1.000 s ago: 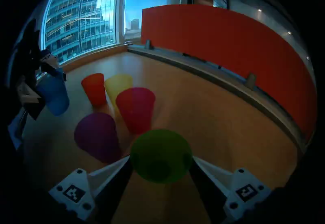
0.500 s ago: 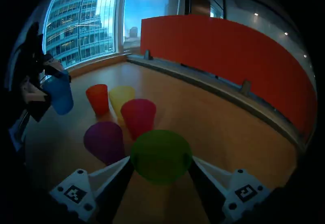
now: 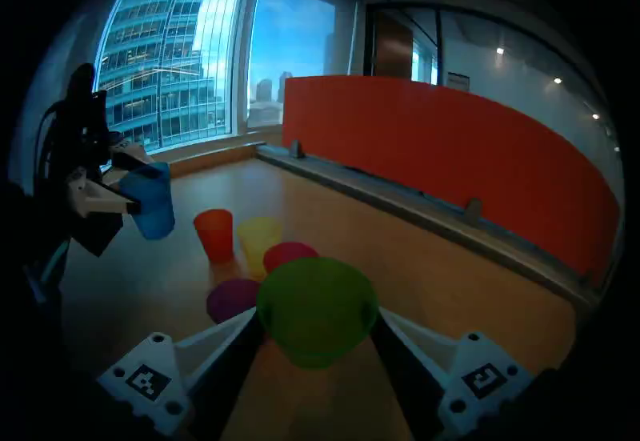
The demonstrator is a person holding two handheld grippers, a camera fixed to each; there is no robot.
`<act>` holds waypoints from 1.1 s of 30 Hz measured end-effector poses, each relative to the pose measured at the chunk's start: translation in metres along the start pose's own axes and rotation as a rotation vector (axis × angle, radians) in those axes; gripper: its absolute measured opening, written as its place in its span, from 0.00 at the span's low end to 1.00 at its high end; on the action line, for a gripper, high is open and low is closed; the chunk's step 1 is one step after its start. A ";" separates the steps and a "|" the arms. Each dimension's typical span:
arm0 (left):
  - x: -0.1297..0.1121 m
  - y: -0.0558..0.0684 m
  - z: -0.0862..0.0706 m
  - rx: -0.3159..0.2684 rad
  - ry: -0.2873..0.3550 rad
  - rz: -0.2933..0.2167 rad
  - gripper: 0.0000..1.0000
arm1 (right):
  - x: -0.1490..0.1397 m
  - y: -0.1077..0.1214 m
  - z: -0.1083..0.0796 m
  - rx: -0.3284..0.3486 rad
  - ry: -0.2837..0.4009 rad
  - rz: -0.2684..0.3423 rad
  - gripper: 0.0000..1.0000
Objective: Pour water
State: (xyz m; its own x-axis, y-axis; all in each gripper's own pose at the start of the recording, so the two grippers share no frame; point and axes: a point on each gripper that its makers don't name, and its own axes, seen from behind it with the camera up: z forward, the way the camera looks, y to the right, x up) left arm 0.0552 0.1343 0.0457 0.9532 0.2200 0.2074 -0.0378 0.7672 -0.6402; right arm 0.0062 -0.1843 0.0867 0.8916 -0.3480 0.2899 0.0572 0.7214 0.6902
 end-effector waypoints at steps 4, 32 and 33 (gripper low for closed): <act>0.007 -0.001 -0.003 0.008 0.020 0.003 0.86 | 0.013 -0.005 -0.009 0.000 0.043 0.002 0.91; 0.049 0.024 -0.018 0.002 0.113 0.017 0.86 | 0.081 -0.022 -0.071 0.002 0.297 0.037 0.91; 0.051 0.025 -0.019 0.002 0.116 0.018 0.87 | 0.082 -0.023 -0.073 0.002 0.302 0.037 0.91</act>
State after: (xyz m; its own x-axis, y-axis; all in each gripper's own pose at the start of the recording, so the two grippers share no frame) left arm 0.1084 0.1533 0.0267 0.9807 0.1629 0.1083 -0.0562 0.7650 -0.6416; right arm 0.1108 -0.1857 0.0469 0.9863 -0.1276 0.1048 0.0215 0.7286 0.6846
